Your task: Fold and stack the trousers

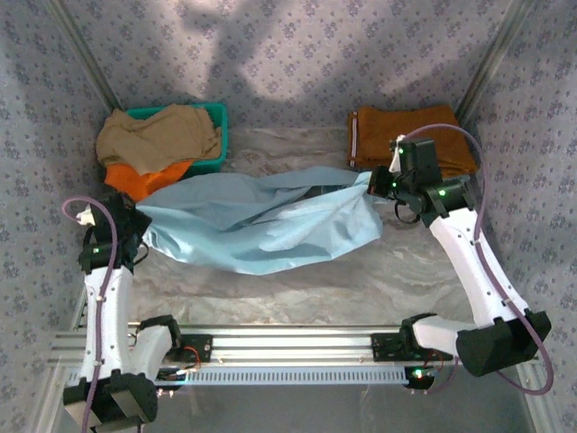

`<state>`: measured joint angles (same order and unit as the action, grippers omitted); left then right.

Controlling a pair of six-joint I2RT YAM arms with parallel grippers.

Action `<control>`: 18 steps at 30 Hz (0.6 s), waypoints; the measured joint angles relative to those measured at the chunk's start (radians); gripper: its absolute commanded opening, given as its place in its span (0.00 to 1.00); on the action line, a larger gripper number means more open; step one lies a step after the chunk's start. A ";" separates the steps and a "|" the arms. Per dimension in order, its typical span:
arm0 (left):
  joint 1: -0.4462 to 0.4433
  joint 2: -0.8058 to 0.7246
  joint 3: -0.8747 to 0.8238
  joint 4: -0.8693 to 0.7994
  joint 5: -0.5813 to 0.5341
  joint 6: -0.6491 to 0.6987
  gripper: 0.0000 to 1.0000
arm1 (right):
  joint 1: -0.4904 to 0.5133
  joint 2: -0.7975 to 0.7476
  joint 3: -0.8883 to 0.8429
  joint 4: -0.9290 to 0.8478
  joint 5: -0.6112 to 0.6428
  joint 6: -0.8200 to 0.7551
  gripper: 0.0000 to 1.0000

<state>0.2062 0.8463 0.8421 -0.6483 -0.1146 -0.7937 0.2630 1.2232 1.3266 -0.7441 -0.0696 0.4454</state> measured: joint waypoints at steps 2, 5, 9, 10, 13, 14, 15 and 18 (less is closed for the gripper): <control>0.005 -0.003 -0.046 0.001 0.009 0.000 0.00 | -0.002 0.063 0.045 -0.014 -0.001 0.005 0.00; 0.027 -0.001 -0.100 -0.002 0.016 0.000 0.00 | -0.003 0.243 0.177 -0.020 -0.010 0.012 0.14; 0.092 0.025 -0.135 0.019 0.032 -0.001 0.00 | -0.003 0.588 0.483 -0.043 -0.042 0.009 0.45; 0.104 0.046 -0.135 0.029 0.041 -0.003 0.00 | -0.005 0.657 0.546 -0.045 -0.050 0.005 0.50; 0.124 0.146 -0.134 0.080 0.071 -0.008 0.00 | -0.020 0.792 0.653 -0.065 -0.070 0.003 0.56; 0.124 0.180 -0.133 0.095 0.079 -0.011 0.00 | -0.031 0.802 0.650 -0.072 -0.075 0.000 0.58; 0.124 0.211 -0.133 0.109 0.086 -0.015 0.00 | -0.043 0.796 0.624 -0.075 -0.078 0.000 0.59; 0.124 0.249 -0.132 0.135 0.098 -0.022 0.00 | -0.081 0.663 0.430 -0.036 -0.076 0.016 0.65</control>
<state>0.3302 1.0950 0.7097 -0.5129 -0.0162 -0.8158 0.1818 1.8862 1.7561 -0.7799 -0.1455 0.4614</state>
